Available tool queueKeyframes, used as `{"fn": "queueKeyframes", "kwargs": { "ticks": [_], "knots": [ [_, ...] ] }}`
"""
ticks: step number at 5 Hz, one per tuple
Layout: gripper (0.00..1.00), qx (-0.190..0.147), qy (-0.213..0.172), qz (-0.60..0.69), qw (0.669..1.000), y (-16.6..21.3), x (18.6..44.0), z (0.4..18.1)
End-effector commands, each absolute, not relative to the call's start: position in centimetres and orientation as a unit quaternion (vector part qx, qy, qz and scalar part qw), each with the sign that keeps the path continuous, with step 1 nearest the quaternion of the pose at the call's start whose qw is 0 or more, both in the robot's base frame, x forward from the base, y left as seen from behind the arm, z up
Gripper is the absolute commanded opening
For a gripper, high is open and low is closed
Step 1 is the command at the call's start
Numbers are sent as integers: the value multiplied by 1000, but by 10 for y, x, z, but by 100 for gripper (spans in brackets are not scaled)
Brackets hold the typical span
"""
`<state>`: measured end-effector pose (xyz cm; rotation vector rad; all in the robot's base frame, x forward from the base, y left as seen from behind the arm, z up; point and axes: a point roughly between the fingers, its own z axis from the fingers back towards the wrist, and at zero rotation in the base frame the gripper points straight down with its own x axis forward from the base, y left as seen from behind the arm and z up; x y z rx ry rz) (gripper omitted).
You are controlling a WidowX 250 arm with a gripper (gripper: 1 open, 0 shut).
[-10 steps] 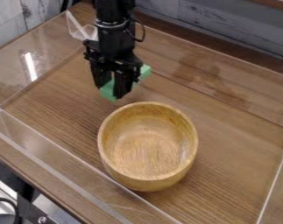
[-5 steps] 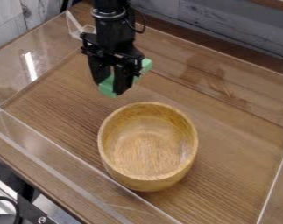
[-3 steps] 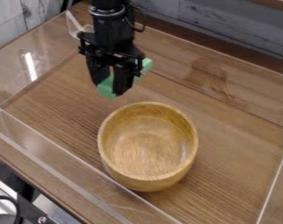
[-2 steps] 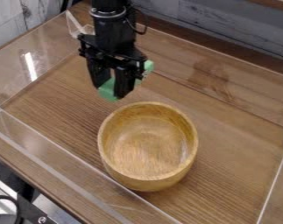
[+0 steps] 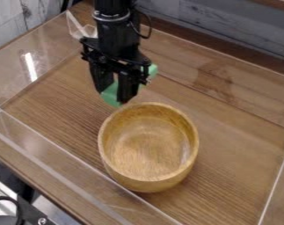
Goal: Put the green block in the brown bowl
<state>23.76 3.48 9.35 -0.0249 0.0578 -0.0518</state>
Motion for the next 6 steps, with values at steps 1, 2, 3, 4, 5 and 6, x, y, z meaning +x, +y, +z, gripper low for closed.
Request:
{"fn": "queueKeyframes", "kwargs": {
  "ticks": [1,2,3,4,5,6],
  "knots": [
    [0,-8,-5,-28,1000,31,240,108],
    [0,-9,-5,-32,999,28,238,107],
    [0,-9,-4,-35,999,25,237,106],
    [0,-10,-4,-39,999,22,235,104],
    [0,-11,-4,-38,999,18,236,105],
    [0,-12,-3,-37,999,15,237,106]
  ]
}}
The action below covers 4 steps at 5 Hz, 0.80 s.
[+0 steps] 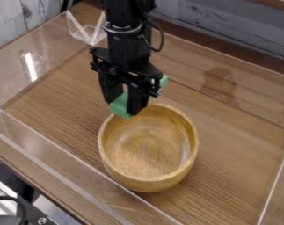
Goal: Put the green block in the brown bowl
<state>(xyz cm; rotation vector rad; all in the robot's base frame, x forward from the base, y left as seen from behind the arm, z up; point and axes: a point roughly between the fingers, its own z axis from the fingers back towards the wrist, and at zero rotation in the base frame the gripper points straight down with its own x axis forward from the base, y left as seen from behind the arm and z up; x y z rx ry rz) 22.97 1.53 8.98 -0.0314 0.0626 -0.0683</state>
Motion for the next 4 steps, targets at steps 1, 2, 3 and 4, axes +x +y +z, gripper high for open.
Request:
{"fn": "queueKeyframes", "kwargs": {
  "ticks": [1,2,3,4],
  "knots": [
    [0,-12,-3,-38,999,11,238,107],
    [0,-13,-3,-40,999,8,239,107],
    [0,-13,-3,-41,999,4,240,107],
    [0,-13,-3,-40,999,1,240,107]
  ]
}}
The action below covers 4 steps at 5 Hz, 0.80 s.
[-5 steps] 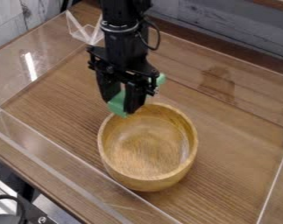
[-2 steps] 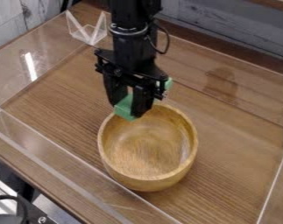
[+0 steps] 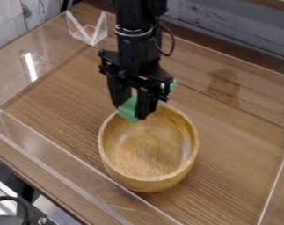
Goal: Put the green block in the brown bowl
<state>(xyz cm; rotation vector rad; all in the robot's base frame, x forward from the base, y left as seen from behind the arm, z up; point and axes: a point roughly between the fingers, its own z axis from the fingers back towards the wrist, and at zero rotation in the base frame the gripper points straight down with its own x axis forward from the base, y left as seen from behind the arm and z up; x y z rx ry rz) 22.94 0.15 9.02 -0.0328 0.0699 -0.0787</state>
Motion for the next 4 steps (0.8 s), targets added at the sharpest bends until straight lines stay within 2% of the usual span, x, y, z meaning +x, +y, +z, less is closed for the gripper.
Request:
{"fn": "queueKeyframes", "kwargs": {
  "ticks": [1,4],
  "knots": [
    [0,-14,-4,-39,999,-2,240,106],
    [0,-17,-4,-35,999,-9,241,107]
  ]
}}
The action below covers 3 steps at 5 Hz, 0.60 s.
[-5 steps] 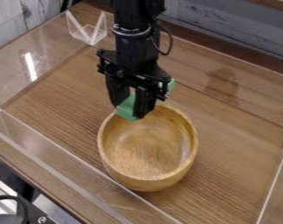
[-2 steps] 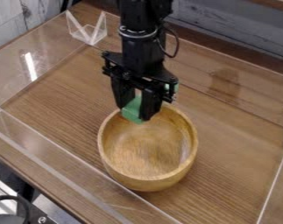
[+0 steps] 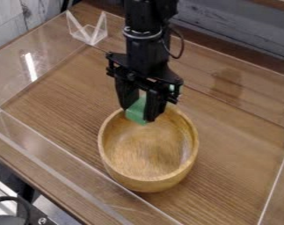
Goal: Put the green block in the brown bowl
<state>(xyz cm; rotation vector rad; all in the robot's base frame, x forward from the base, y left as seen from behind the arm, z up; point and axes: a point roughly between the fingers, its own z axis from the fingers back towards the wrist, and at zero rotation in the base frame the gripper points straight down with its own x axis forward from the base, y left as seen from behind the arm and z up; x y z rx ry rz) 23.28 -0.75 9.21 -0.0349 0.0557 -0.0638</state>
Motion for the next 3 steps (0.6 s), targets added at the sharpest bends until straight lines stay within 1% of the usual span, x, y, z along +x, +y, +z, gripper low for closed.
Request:
{"fn": "queueKeyframes", "kwargs": {
  "ticks": [1,3],
  "knots": [
    [0,-17,-4,-33,999,-11,241,107],
    [0,-17,-3,-32,999,-13,240,107]
  ]
}}
